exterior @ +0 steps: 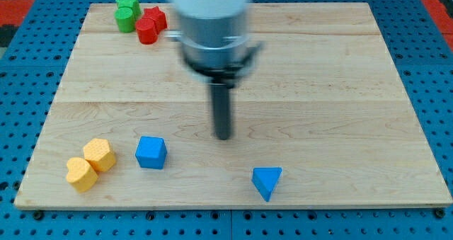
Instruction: Push the blue triangle along with the blue cube to yellow hexagon
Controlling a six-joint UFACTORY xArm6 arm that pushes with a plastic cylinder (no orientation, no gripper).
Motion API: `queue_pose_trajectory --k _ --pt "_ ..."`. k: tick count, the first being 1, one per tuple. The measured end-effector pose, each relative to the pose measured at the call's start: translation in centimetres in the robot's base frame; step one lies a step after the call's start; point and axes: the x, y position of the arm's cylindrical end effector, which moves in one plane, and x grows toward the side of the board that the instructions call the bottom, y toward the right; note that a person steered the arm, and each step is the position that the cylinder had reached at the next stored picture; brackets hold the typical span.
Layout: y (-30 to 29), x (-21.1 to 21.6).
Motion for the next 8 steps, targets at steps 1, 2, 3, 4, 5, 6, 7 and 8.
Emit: queue_pose_trajectory --k 1,2,3,4,5,6,7,8 --pt "11.9 2.3" --pt "12.0 8.3" --pt "5.2 8.8" --pt "-2.3 8.8" --pt "-7.1 8.1" --pt "-13.3 6.6" --pt "-18.0 5.4" --pt "-16.8 3.8"
